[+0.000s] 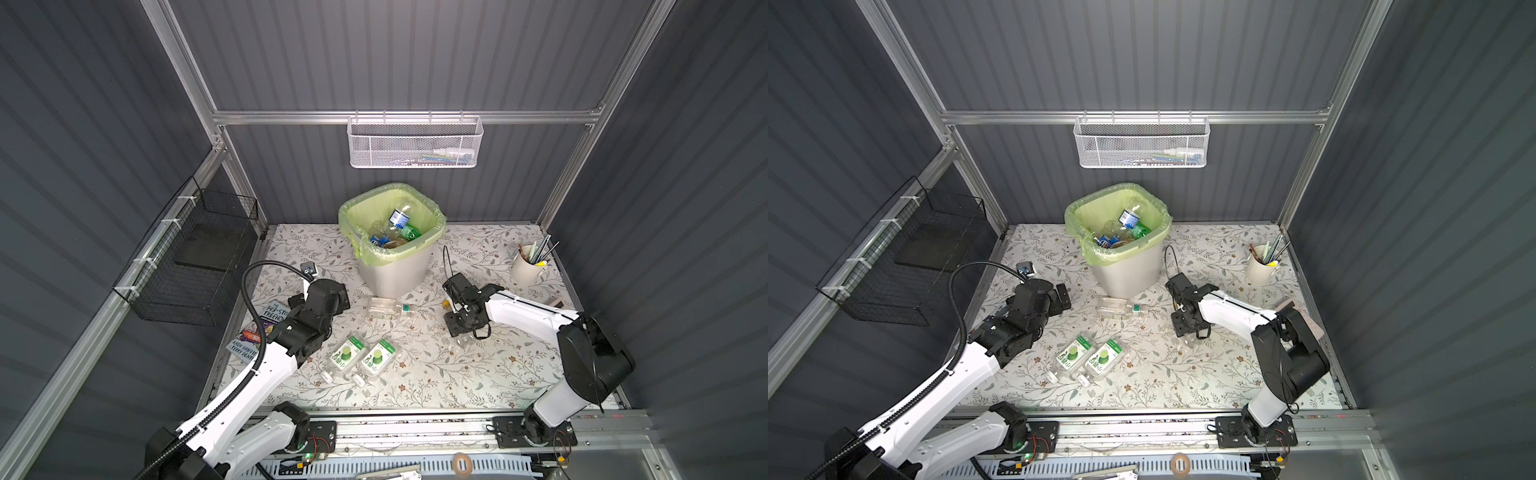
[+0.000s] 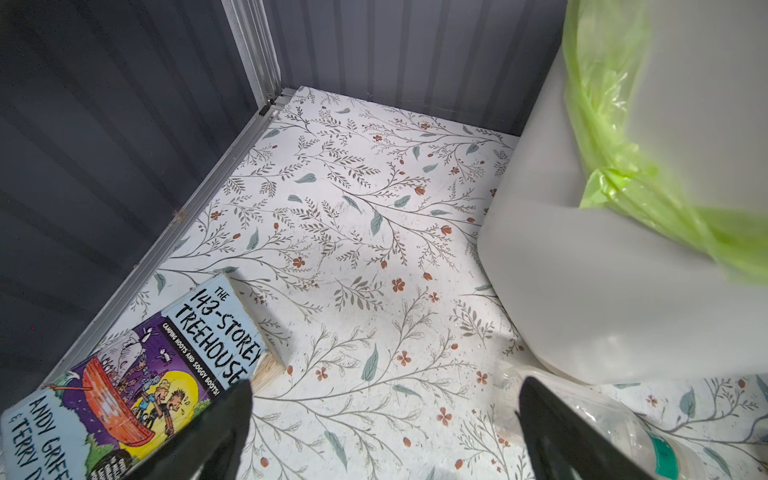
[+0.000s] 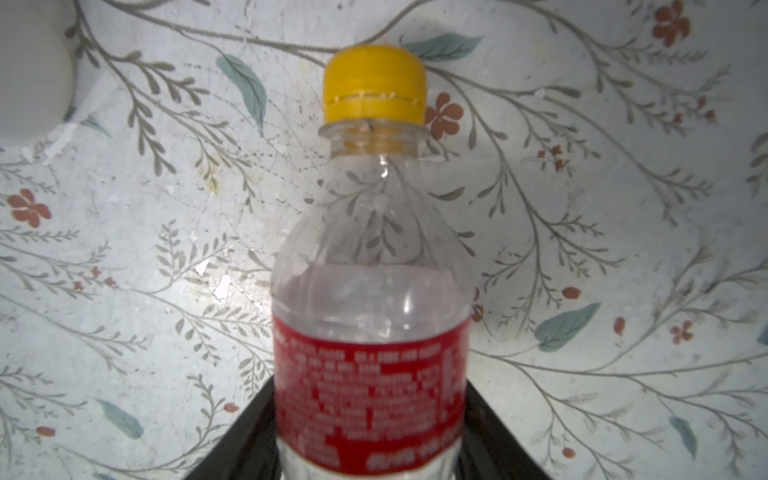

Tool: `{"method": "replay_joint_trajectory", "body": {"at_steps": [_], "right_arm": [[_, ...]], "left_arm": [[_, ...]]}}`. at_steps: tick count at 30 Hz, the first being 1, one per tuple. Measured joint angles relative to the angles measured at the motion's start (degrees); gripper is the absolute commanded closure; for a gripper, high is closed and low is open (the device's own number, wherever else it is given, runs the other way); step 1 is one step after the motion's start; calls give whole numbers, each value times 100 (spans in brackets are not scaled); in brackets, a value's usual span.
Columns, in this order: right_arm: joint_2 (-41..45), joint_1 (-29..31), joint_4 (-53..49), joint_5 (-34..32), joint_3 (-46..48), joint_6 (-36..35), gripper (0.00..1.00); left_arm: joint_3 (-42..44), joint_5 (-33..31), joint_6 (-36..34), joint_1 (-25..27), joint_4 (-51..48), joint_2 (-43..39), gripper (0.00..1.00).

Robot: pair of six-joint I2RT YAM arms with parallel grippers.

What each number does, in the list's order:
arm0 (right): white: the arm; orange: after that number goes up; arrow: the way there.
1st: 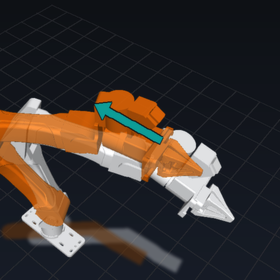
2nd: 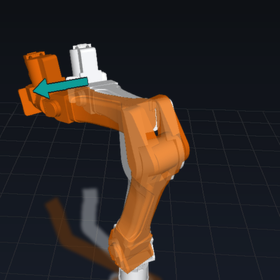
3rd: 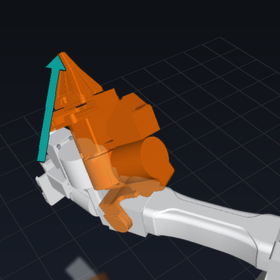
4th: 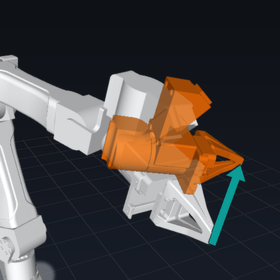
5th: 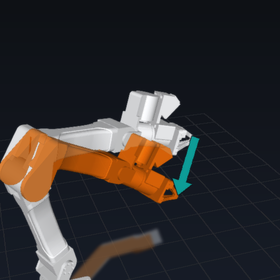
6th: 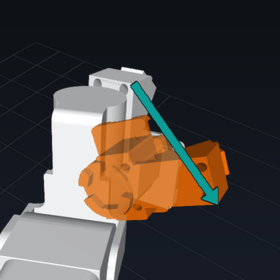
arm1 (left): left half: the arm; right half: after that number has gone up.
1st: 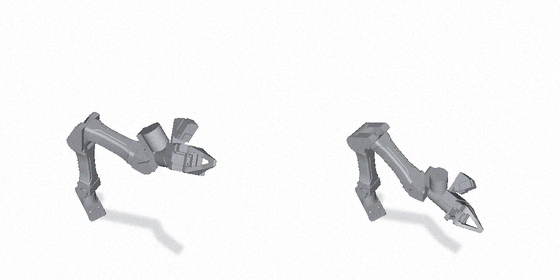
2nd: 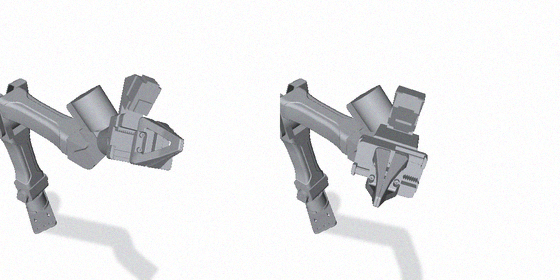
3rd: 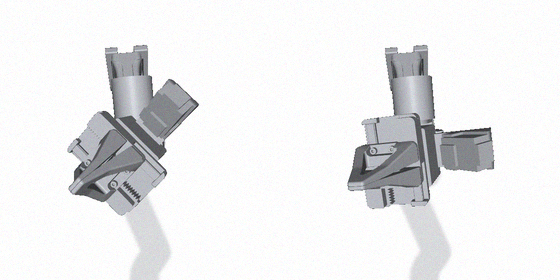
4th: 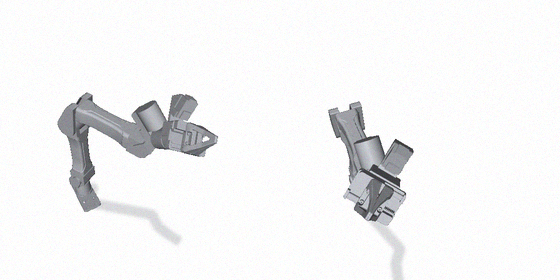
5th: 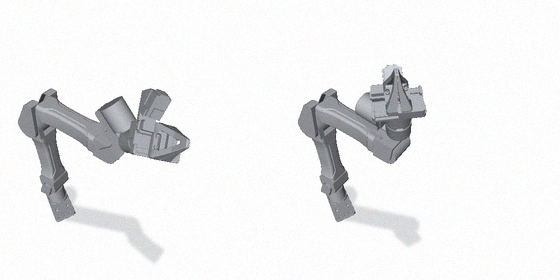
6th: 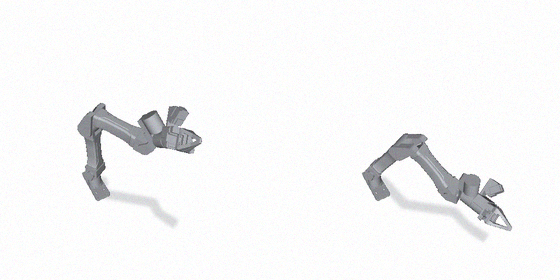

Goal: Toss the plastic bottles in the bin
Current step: 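Close the right gripper on the red-label bottle and lift it, then carry the red-label bottle over the bin with the right gripper and release it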

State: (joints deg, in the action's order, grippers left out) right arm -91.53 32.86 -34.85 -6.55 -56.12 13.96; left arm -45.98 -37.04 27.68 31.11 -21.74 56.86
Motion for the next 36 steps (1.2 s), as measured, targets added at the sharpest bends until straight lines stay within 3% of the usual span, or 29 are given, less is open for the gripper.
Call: {"method": "replay_joint_trajectory", "body": {"at_steps": [10, 15, 23, 29, 30, 33, 36], "right_arm": [[3501, -295, 1043, 31, 535, 39, 42], [4068, -415, 1556, 111, 26, 2, 40], [2496, -422, 2385, 1121, -1961, 92, 39], [4, -339, 1851, 2017, -4498, 212, 32], [-396, -321, 1635, 2090, -4946, 210, 29], [-1303, -308, 973, 2243, -5934, 199, 6], [-1508, -308, 514, 2159, -6172, 103, 1]], "left_arm": [[162, 2, 4, 0, 31, 44, 0], [223, 26, 2, -11, 31, 109, 0], [243, 155, 2, -11, 2, 227, 0], [308, 247, 2, -11, 2, 280, 0], [308, 260, 0, -11, 7, 330, 0], [308, 280, -2, -11, -17, 511, 0], [308, 304, -4, -11, -70, 643, 0]]}}
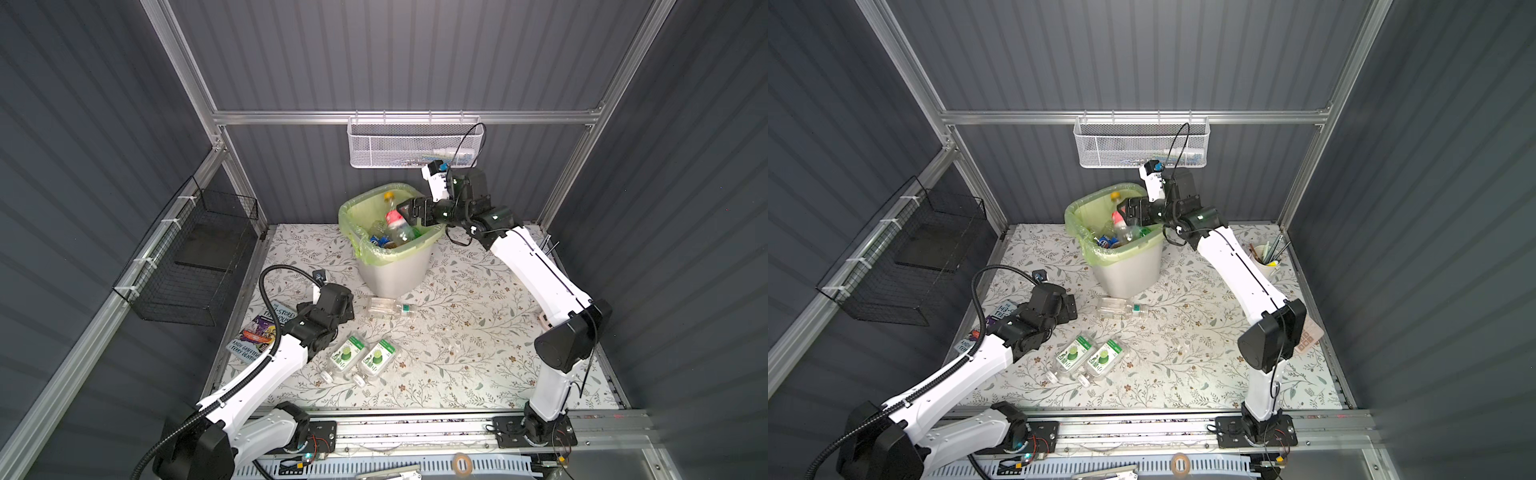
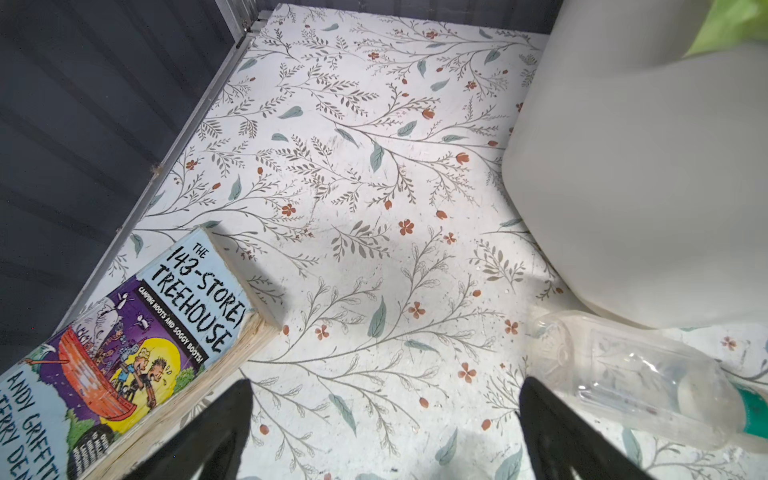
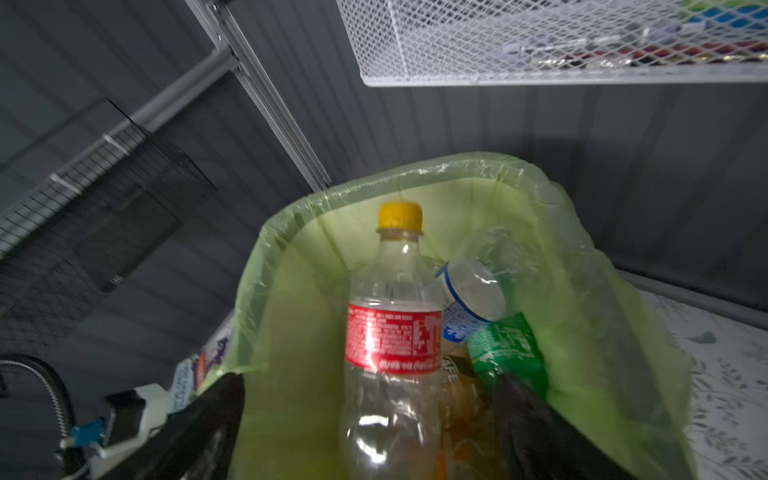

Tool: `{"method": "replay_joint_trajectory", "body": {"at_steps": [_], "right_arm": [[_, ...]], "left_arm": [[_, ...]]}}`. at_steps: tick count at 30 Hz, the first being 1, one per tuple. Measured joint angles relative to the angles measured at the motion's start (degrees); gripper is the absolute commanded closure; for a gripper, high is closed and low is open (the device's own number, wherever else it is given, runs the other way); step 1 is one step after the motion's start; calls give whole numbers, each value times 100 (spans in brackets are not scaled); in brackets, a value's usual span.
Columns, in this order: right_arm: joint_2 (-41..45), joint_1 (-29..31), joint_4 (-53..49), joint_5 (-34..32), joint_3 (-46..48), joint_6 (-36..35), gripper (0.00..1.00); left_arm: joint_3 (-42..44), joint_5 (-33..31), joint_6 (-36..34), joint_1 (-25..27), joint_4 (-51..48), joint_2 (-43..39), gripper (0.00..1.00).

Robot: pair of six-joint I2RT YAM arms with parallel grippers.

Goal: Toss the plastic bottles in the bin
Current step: 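Carry the red-label bottle over the bin with the right gripper and release it, then withdraw the right gripper while the left gripper grasps a green-label lime bottle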

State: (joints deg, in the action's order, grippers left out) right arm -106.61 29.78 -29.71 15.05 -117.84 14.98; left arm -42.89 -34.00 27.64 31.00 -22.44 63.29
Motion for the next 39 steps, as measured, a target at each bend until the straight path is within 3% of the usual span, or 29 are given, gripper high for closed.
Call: {"method": "replay_joint_trajectory", "body": {"at_steps": [6, 15, 21, 28, 36, 39], "right_arm": [[1362, -7, 212, -575, 1344, -76, 1], [3377, -46, 1405, -1285, 3838, -273, 1], [3971, -48, 1871, -1488, 5930, -221, 1], [4631, -50, 2439, -1600, 7840, 396, 1], [5318, -245, 2756, -2011, 8865, 1187, 1], [5549, -321, 2846, -2116, 8996, 1346, 1]], "left_arm": [[0, 15, -4, 0, -35, -55, 0], [15, 66, -17, 0, -28, -245, 0], [46, 203, -17, 0, -31, -295, 0], [92, 704, -195, 94, -24, -308, 0], [-4, 710, -278, 1668, -337, 22, 0], [-24, 835, -278, 2017, -498, 267, 0]]}}
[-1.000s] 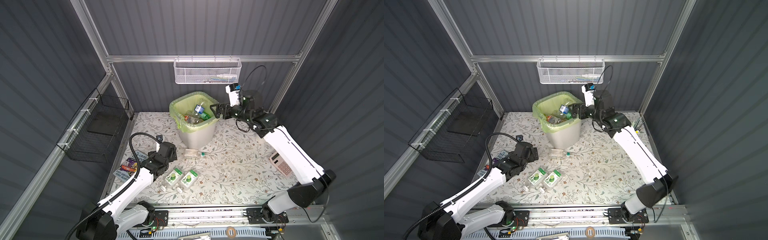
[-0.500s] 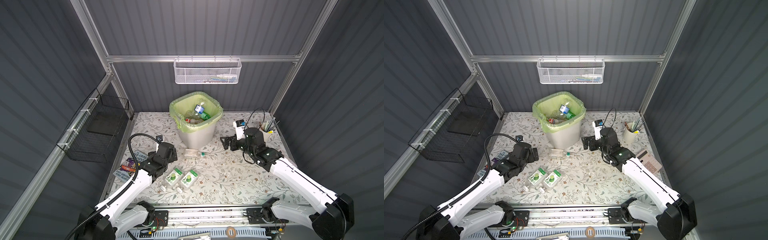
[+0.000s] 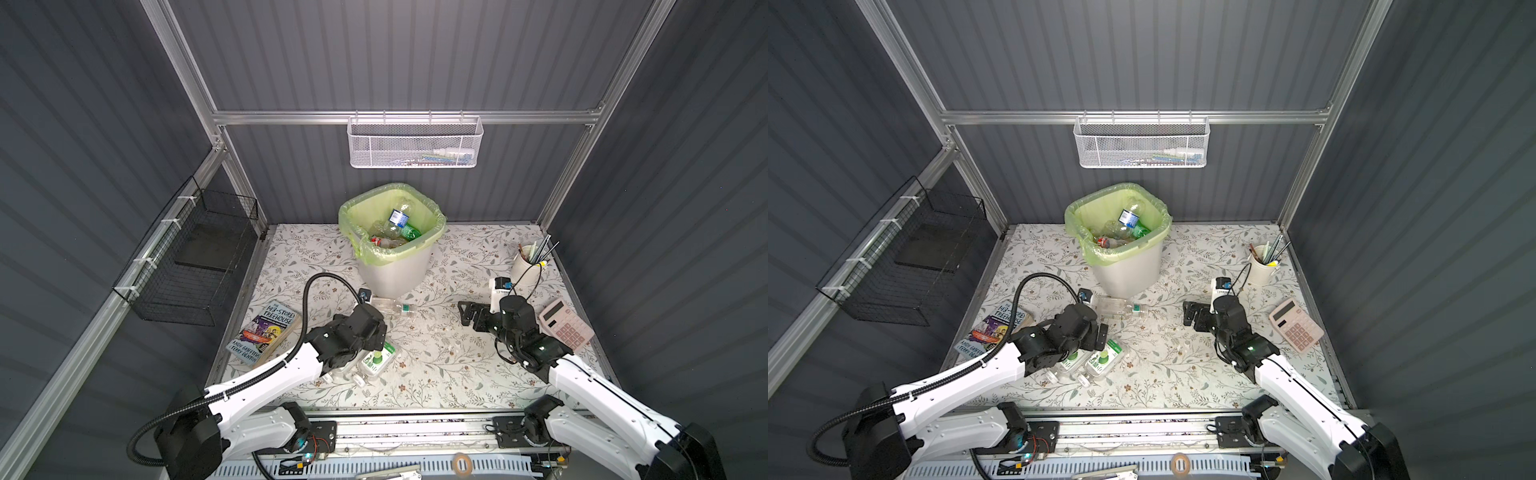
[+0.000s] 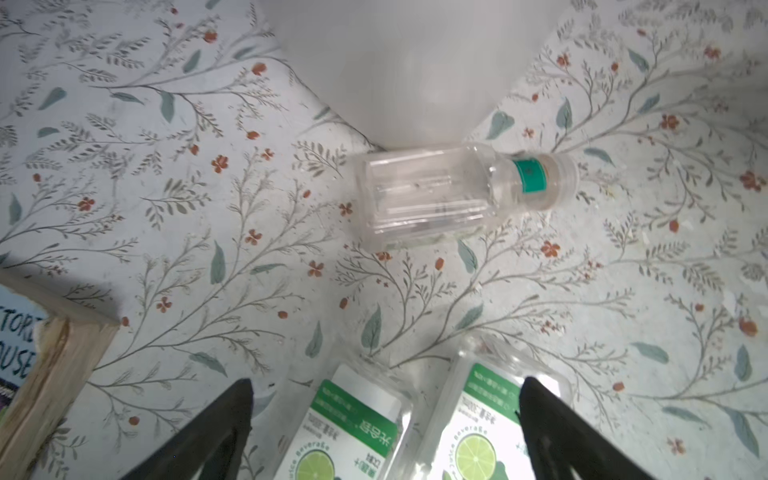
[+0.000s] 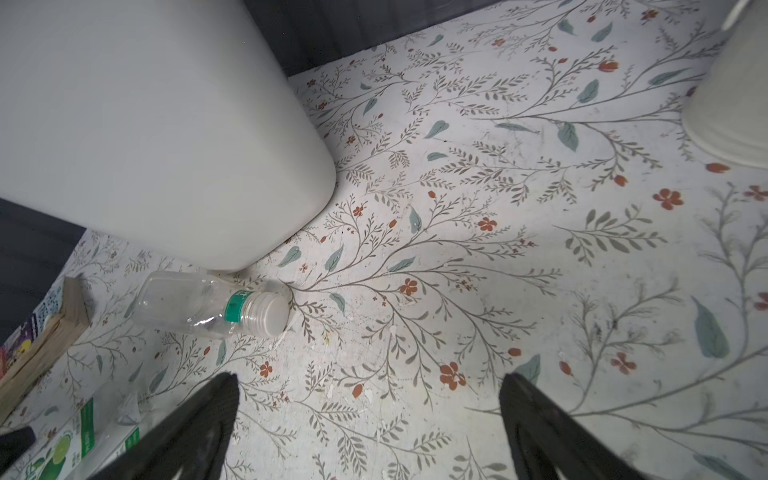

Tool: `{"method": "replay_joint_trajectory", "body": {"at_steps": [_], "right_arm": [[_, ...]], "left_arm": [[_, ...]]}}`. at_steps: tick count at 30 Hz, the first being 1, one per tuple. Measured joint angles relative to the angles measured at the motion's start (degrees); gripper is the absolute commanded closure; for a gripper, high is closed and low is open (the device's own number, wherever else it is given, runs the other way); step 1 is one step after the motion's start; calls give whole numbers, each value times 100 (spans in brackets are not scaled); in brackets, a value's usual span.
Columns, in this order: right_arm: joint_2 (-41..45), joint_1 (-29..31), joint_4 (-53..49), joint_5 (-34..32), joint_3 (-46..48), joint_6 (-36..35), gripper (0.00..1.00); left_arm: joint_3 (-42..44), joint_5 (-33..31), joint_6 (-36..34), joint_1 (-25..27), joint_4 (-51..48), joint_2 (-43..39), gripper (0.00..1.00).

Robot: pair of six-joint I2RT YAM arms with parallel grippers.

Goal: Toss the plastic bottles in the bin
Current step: 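Withdraw the right gripper while the left gripper grasps a green-label lime bottle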

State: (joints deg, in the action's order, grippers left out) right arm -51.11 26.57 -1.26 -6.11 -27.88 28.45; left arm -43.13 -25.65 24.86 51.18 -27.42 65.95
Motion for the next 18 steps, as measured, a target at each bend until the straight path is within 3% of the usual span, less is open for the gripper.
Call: {"method": "replay_joint_trajectory", "body": {"at_steps": [9, 18], "right_arm": [[162, -157, 142, -101, 160, 326, 1], [7, -258, 216, -85, 173, 472, 1]], "left_arm": [[0, 566, 22, 634, -321, 365, 4], [2, 1003, 31, 741, -345, 688, 8]]}}
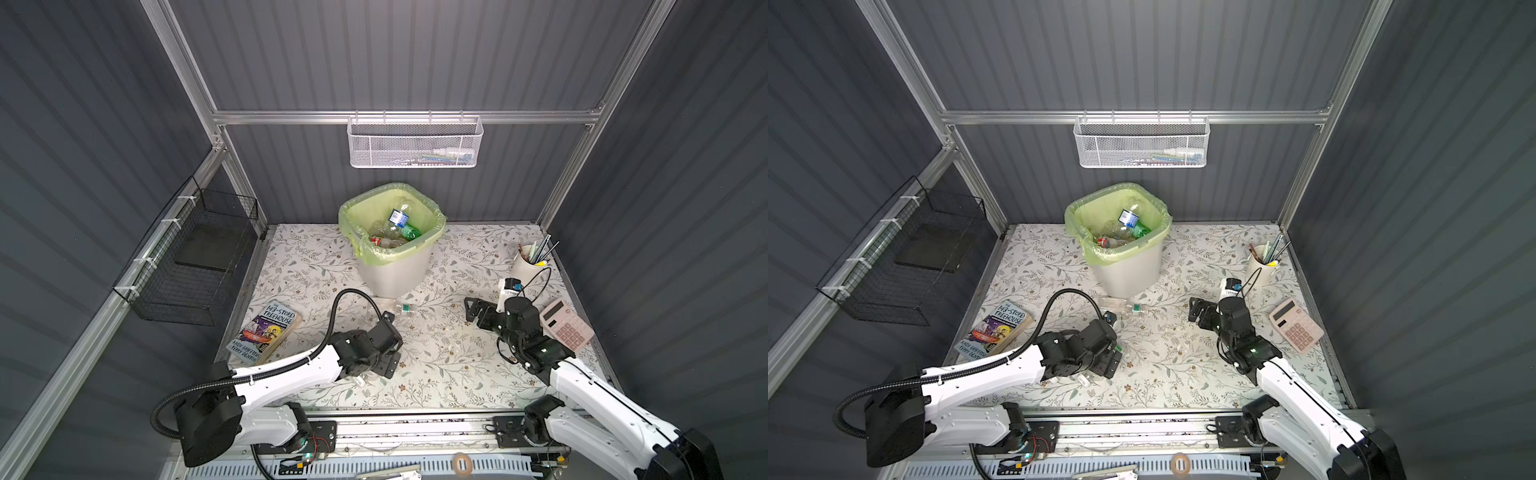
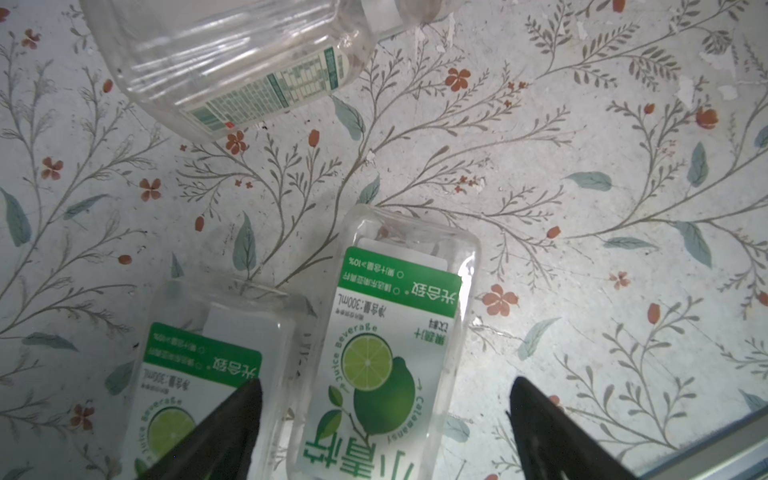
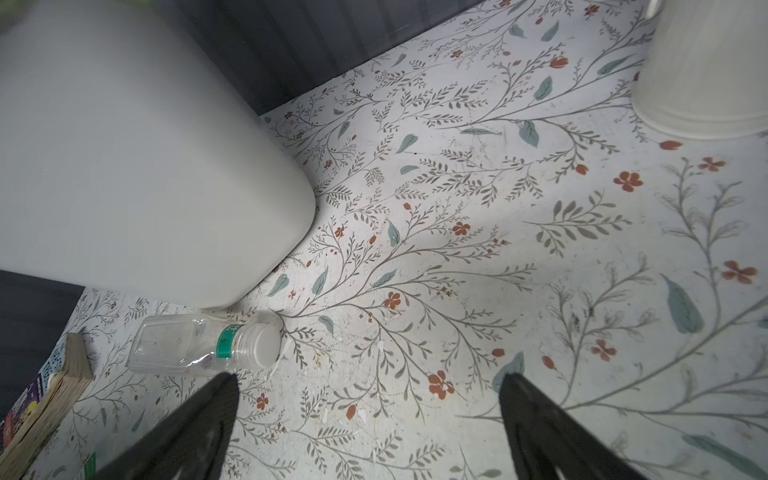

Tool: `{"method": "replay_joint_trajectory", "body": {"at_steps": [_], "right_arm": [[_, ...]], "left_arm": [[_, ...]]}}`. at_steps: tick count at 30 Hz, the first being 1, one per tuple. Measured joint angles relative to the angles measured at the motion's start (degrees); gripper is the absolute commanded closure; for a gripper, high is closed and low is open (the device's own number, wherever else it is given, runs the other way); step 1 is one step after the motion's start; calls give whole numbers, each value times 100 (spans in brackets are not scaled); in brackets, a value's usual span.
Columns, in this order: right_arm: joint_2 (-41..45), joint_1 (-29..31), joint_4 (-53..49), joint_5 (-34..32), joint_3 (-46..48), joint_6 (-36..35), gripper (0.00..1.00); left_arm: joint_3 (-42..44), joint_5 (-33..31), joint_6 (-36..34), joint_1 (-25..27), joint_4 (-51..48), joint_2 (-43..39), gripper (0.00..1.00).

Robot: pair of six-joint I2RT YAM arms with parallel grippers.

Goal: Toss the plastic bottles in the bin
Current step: 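Withdraw the right gripper while the left gripper grasps a green-label lime bottle, then lift the lime bottle with the left gripper over the bin and release it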

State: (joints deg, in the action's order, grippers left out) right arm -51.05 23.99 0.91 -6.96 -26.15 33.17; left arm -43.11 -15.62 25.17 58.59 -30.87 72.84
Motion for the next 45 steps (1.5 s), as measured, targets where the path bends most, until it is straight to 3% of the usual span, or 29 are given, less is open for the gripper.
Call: {"method": "replay_joint_trajectory", "body": {"at_steps": [17, 28, 32, 37, 41, 45], "right_arm": [[-203, -116, 173, 146, 2, 81, 1], [-208, -216, 219, 249, 15, 92, 1], [-205, -258, 229, 269, 72, 92, 1], [-162, -321, 236, 269, 153, 92, 1], [7, -389, 229, 264, 238, 92, 1], [214, -431, 219, 262, 258, 92, 1]], "left_arm": [[0, 382, 4, 4, 11, 737, 13], [0, 391, -101, 4, 72, 986, 43], [-13, 341, -140, 4, 155, 581, 48], [-317, -146, -385, 13, 378, -595, 48], [-833, -841, -968, 26, 802, -1410, 48], [-1467, -1484, -1827, 26, 1515, -1582, 49]]}}
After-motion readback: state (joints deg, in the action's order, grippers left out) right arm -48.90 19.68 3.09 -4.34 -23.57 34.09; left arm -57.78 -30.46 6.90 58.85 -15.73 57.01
